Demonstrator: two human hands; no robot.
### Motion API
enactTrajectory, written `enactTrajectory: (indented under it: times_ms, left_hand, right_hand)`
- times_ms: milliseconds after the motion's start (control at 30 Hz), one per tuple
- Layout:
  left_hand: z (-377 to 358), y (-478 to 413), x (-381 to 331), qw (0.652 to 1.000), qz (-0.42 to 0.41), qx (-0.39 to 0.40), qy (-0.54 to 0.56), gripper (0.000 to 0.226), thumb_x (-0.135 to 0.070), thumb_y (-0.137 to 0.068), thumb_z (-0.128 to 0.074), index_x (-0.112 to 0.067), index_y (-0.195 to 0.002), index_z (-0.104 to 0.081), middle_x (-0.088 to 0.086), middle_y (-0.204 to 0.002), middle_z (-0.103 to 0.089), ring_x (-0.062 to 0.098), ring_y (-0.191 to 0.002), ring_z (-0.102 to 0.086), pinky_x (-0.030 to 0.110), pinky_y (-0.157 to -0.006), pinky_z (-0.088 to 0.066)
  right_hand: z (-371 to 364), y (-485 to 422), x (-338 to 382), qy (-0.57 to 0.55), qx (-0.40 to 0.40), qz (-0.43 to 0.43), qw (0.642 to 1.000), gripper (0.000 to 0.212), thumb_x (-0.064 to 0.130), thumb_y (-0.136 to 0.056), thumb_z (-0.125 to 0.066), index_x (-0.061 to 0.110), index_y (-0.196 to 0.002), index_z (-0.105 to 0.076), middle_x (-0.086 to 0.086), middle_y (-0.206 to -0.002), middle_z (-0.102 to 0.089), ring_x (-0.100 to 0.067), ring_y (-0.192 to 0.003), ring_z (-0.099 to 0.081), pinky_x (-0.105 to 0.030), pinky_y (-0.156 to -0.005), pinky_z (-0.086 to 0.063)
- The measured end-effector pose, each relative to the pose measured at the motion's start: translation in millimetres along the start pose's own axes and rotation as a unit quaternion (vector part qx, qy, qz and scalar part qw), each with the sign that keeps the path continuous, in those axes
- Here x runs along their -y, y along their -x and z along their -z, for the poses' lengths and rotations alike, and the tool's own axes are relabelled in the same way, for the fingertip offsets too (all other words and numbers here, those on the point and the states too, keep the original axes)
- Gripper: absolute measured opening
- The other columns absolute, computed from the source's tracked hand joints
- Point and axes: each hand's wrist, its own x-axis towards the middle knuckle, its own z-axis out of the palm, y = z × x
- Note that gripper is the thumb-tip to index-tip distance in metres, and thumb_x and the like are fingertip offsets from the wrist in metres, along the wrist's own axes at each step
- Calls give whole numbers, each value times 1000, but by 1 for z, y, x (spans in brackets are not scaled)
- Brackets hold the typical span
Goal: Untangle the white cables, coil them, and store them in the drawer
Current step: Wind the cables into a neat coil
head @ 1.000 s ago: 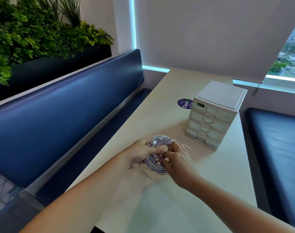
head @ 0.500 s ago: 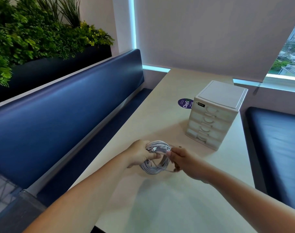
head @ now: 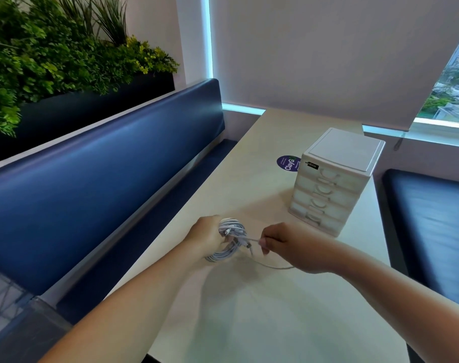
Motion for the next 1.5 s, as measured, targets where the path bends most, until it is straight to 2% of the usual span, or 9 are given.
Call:
enactTrajectory:
  times_ms: [167, 433, 533, 667, 733, 867, 1000, 1200, 1500]
  left_hand:
    - [12, -5, 14, 997, 28, -33, -60, 18, -27, -89, -66, -14, -88, -54, 7, -94, -63, 28, -85, -60, 36, -69, -48]
    - [32, -5, 27, 991, 61, -16, -118, 33, -42, -89, -67, -12, -89, -53, 4, -88, -58, 24, -80, -58, 30, -60, -41]
    - [30, -3, 22, 994, 67, 33, -79, 42, -50, -86, -68, -13, -78, -51, 3, -77, -59, 18, -65, -54, 26, -50, -35]
    - [25, 0, 1, 996, 52, 77, 11, 45, -50, -88, -66, -5, -87, -67, 11, -87, -72, 25, -80, -68, 33, -68, -50]
    - [24, 4, -17, 995, 26, 94, 23, 36, -47, -90, -63, -11, -85, -68, 4, -81, -71, 19, -72, -65, 30, -65, -47]
    - [23, 10, -39, 985, 16, 154, 81, 25, -35, -91, -66, -11, -93, -72, -2, -71, -64, 15, -58, -51, 27, -55, -37]
    - [32, 18, -36, 965, 19, 239, 104, 36, -39, -85, -73, -4, -94, -67, 5, -73, -60, 20, -62, -48, 31, -62, -36]
    - [50, 33, -46, 919, 36, 315, 235, 60, -71, -81, -51, -12, -89, -58, -1, -67, -60, 13, -57, -56, 26, -65, -50]
    - [57, 36, -56, 908, -5, 353, 226, 26, -40, -97, -55, -14, -90, -56, -2, -70, -57, 9, -59, -58, 23, -65, -52]
  right_hand:
    - [16, 1, -4, 73, -17, 9, 997, 29, 34, -101, -36, 27, -87, -61, 7, -69, -53, -17, -74, -54, -30, -69, -42]
    - [22, -6, -26, 63, -60, -33, 996, 29, 31, -100, -37, 28, -81, -59, 7, -65, -49, -4, -59, -44, -22, -58, -34]
    - [24, -14, -32, 47, -77, -56, 994, 23, 31, -97, -42, 26, -85, -61, 10, -71, -53, -9, -67, -51, -25, -60, -39]
    - [14, -32, -15, 70, -71, -26, 995, 26, 44, -91, -52, 25, -106, -58, 4, -86, -59, -23, -85, -58, -33, -73, -46]
    - [8, -41, -5, 124, -87, -4, 988, 28, 47, -92, -50, 26, -110, -55, 1, -92, -63, -25, -87, -60, -32, -69, -46]
    - [11, -48, 2, 220, -117, 76, 965, 13, 24, -97, -42, 26, -99, -55, 1, -91, -63, -23, -82, -61, -35, -67, -52]
    - [20, -38, 1, 215, -95, 174, 956, 13, 25, -98, -44, 26, -95, -57, 9, -94, -61, -12, -75, -49, -27, -65, -40]
    - [26, -32, -15, 108, -95, 213, 966, 10, 17, -95, -53, 18, -92, -62, 11, -90, -53, -6, -72, -50, -19, -68, -40]
    - [31, -22, -14, 48, -75, 165, 982, 18, 13, -97, -48, 25, -88, -58, 16, -81, -56, 1, -65, -64, -20, -62, -52]
